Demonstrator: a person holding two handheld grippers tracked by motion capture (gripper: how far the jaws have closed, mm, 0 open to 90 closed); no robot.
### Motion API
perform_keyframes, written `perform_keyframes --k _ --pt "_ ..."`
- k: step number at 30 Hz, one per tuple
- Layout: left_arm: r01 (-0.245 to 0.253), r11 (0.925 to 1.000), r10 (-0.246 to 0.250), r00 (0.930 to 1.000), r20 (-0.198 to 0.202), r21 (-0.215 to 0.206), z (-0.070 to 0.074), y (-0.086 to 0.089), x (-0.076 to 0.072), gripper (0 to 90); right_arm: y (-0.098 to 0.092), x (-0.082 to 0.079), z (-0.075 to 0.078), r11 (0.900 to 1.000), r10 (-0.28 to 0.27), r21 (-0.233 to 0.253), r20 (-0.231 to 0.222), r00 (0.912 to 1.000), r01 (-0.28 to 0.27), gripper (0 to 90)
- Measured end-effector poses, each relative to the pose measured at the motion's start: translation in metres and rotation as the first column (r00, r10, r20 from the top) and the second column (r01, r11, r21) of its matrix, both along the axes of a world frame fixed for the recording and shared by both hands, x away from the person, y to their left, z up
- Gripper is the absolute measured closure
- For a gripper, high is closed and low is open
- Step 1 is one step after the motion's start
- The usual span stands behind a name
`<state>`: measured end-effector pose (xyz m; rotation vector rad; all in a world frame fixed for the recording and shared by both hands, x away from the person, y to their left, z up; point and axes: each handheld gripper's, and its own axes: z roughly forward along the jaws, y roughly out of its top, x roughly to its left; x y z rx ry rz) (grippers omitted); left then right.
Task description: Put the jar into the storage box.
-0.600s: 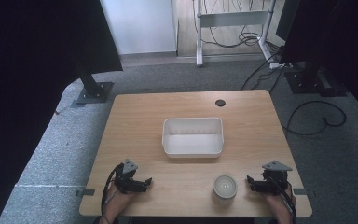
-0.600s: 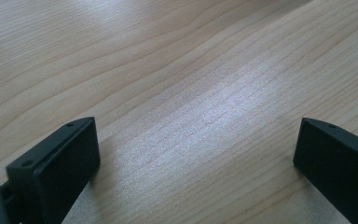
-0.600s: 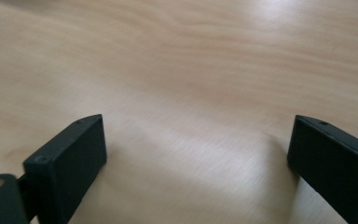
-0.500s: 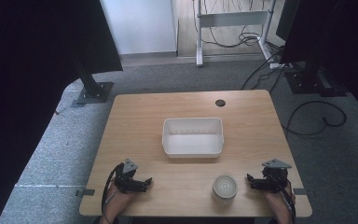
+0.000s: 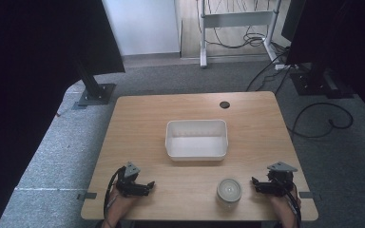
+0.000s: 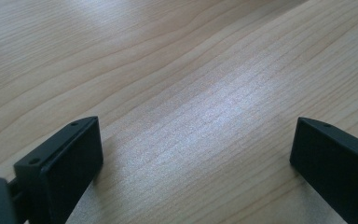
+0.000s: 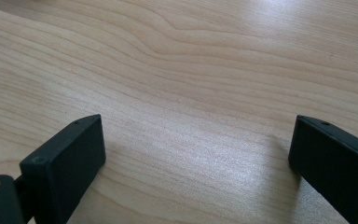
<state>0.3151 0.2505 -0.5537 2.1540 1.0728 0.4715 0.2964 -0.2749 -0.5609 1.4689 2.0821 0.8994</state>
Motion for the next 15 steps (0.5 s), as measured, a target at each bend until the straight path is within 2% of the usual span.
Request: perform_keyframes --k 15 --pt "0.007 1.0000 -0.007 1.0000 0.005 -0.003 0.0006 -0.0006 -0.0015 5.3 0.0000 0.0000 0.0000 1.000 0.000 0.000 0.000 1.0000 0.000 3.2"
